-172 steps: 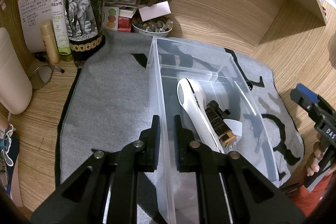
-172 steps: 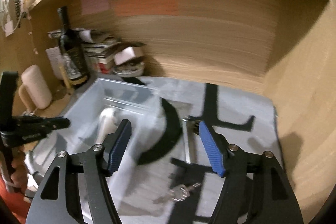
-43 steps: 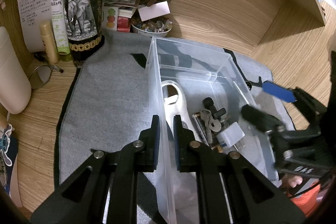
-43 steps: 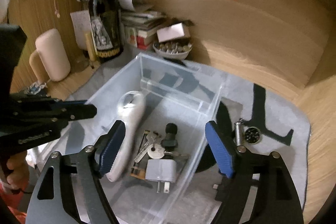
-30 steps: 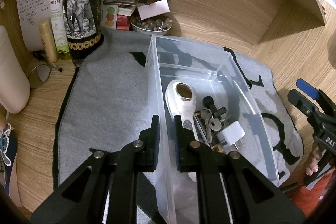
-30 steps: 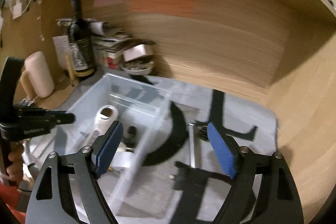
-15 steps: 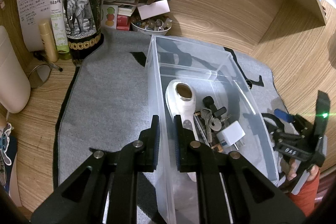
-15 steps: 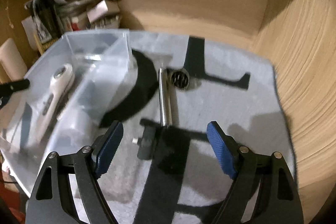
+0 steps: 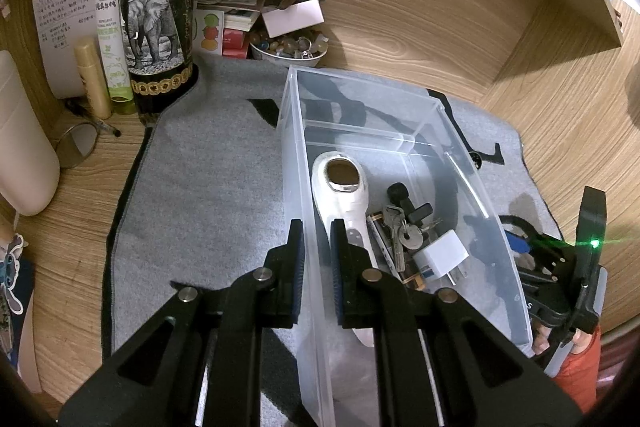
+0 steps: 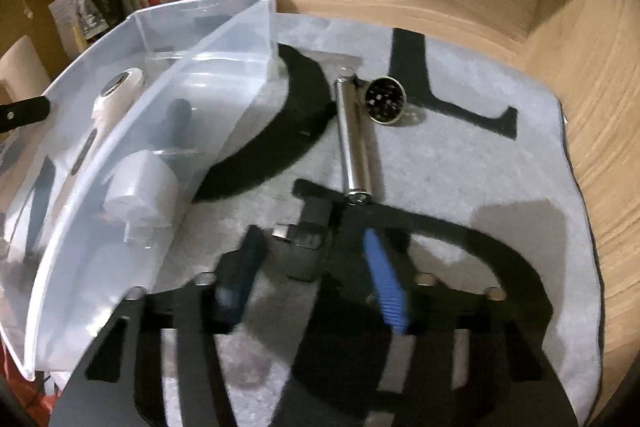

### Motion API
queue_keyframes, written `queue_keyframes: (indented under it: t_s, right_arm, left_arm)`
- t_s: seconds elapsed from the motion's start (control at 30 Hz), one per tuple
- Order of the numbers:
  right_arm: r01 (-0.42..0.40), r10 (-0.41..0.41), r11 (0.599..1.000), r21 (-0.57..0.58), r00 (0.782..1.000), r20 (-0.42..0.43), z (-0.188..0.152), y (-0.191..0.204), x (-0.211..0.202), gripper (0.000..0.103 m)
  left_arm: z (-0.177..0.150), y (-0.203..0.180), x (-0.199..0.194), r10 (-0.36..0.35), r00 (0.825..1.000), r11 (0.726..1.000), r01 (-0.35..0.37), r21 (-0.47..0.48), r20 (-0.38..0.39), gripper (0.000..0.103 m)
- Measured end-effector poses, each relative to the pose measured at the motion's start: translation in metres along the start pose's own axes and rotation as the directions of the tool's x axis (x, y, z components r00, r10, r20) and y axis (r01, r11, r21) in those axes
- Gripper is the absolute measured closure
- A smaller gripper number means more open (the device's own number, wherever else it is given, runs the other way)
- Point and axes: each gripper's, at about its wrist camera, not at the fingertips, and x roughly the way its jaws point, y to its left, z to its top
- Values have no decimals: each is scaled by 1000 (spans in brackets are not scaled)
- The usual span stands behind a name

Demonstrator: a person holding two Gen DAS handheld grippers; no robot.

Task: Organize rigid objects
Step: 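Return the right tool to the mat and grasp the black plug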

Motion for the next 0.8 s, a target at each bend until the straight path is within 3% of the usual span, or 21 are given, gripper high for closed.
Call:
queue_keyframes:
  t_s: [0.1, 0.4, 0.8]
  right_arm:
    - [0, 0, 1000, -1, 1000, 1, 1, 2, -2, 78]
    - [3, -4, 1000, 18, 998, 69, 10, 2, -24, 78]
    - [-2, 3, 1000, -4, 977, 212, 37, 12, -64, 78]
  left_arm:
    - [0, 0, 0, 0, 1000, 1000, 0, 1, 1, 93]
    - [0, 0, 0, 0, 1000, 1000, 0, -1, 0, 93]
    - [0, -1, 0, 1, 1000, 1000, -1, -1, 0, 93]
